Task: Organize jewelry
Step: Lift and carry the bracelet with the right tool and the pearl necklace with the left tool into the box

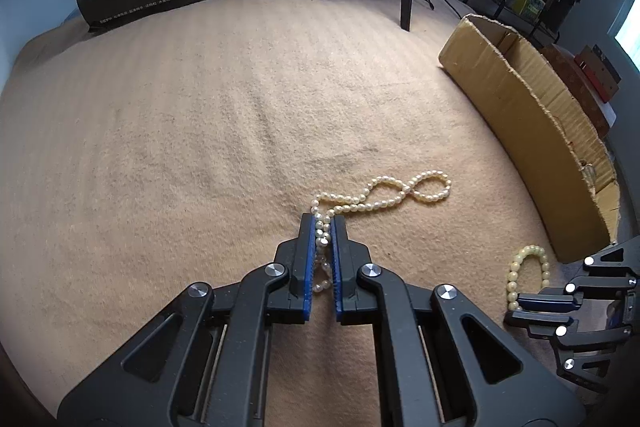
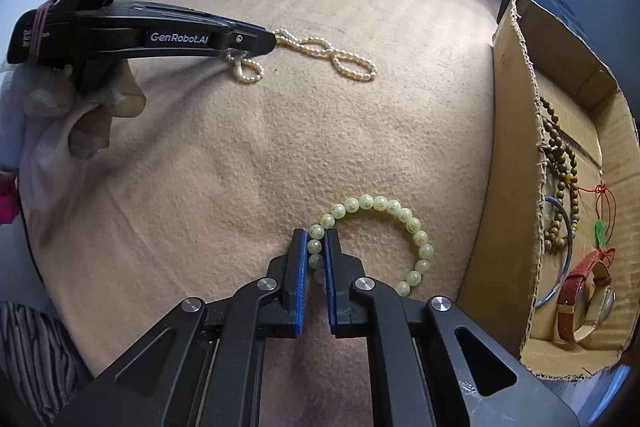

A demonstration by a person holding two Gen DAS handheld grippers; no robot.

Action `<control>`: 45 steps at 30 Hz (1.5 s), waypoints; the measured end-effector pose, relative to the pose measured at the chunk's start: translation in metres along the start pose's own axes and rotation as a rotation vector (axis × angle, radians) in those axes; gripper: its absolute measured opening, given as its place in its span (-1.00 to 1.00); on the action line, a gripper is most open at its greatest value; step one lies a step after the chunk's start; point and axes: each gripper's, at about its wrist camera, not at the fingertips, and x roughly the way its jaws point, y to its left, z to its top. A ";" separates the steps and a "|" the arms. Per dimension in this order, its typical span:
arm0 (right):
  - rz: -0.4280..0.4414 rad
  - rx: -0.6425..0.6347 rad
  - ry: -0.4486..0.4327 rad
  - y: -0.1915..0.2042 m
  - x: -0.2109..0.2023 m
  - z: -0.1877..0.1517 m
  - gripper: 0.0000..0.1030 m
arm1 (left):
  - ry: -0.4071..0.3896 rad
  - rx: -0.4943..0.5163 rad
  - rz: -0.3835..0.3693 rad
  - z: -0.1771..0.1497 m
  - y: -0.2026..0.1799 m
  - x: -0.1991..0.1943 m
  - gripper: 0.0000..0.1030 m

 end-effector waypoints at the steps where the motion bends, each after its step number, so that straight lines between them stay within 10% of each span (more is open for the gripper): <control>1: 0.002 0.003 -0.002 -0.001 0.000 0.000 -0.88 | -0.003 -0.003 -0.005 -0.001 -0.001 -0.002 -0.90; 45: -0.026 0.176 -0.326 -0.037 -0.143 -0.039 -0.88 | -0.238 0.047 -0.154 0.011 -0.067 -0.138 -0.90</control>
